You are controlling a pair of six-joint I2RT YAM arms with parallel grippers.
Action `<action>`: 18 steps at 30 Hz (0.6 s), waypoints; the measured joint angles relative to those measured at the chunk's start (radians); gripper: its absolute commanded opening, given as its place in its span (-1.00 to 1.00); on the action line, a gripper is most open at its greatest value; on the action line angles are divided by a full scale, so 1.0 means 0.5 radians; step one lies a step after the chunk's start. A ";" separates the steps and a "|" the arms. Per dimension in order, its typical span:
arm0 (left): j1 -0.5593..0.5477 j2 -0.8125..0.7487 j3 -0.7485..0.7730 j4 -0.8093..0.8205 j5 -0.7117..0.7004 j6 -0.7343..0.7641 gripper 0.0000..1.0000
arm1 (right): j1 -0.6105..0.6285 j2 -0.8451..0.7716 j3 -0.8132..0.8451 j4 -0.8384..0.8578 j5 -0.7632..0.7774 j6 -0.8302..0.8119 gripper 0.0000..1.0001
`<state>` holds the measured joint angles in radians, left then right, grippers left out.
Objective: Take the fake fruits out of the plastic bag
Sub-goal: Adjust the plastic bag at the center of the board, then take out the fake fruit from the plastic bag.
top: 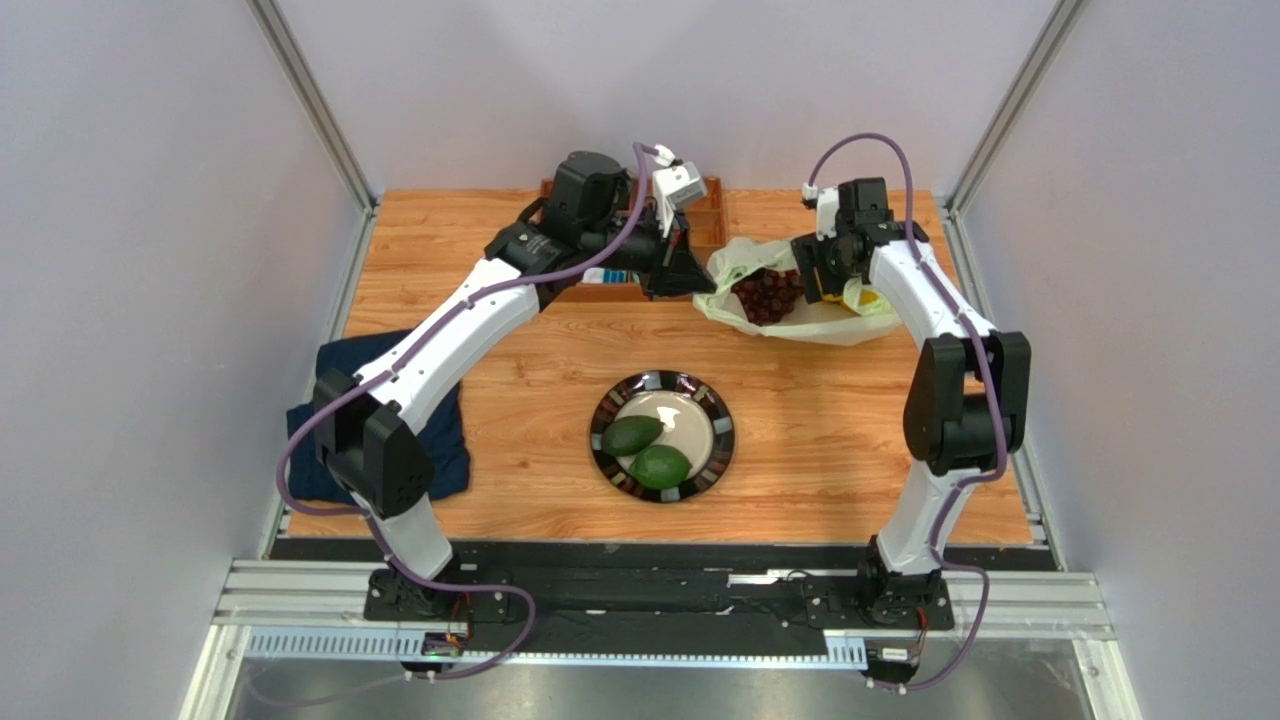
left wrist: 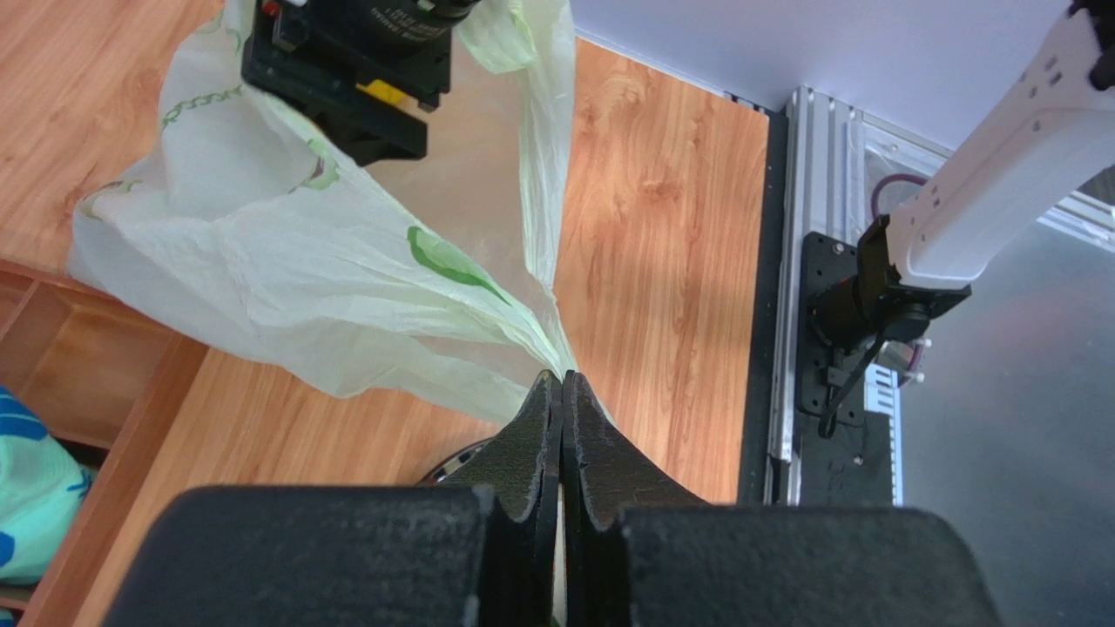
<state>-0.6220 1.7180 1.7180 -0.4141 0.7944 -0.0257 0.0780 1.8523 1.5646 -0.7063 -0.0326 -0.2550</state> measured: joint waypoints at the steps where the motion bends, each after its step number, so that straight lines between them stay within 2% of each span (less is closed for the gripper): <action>1: -0.001 0.002 0.005 -0.001 0.002 0.001 -1.00 | 0.000 0.032 0.006 0.020 0.034 0.004 0.56; 3: -0.003 0.009 0.015 -0.001 0.003 0.002 -1.00 | 0.000 0.110 0.021 0.061 0.105 -0.001 0.66; 4: -0.004 0.014 0.020 0.001 0.002 0.004 -1.00 | 0.000 0.146 0.028 0.084 0.134 -0.006 0.80; 12: -0.010 0.094 0.027 -0.021 0.001 0.014 -1.00 | 0.000 0.510 0.251 0.382 0.269 -0.089 0.82; 15: -0.010 0.108 0.027 -0.032 -0.002 0.017 -1.00 | 0.000 0.671 0.452 0.457 0.291 -0.138 0.63; 18: -0.010 0.115 0.027 -0.037 -0.021 0.034 -1.00 | 0.002 0.854 0.668 0.510 0.316 -0.192 0.15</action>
<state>-0.6270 1.7756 1.7313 -0.4324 0.7837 -0.0086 0.0792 2.2791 1.8984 -0.4515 0.1253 -0.3508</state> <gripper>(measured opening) 0.008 0.759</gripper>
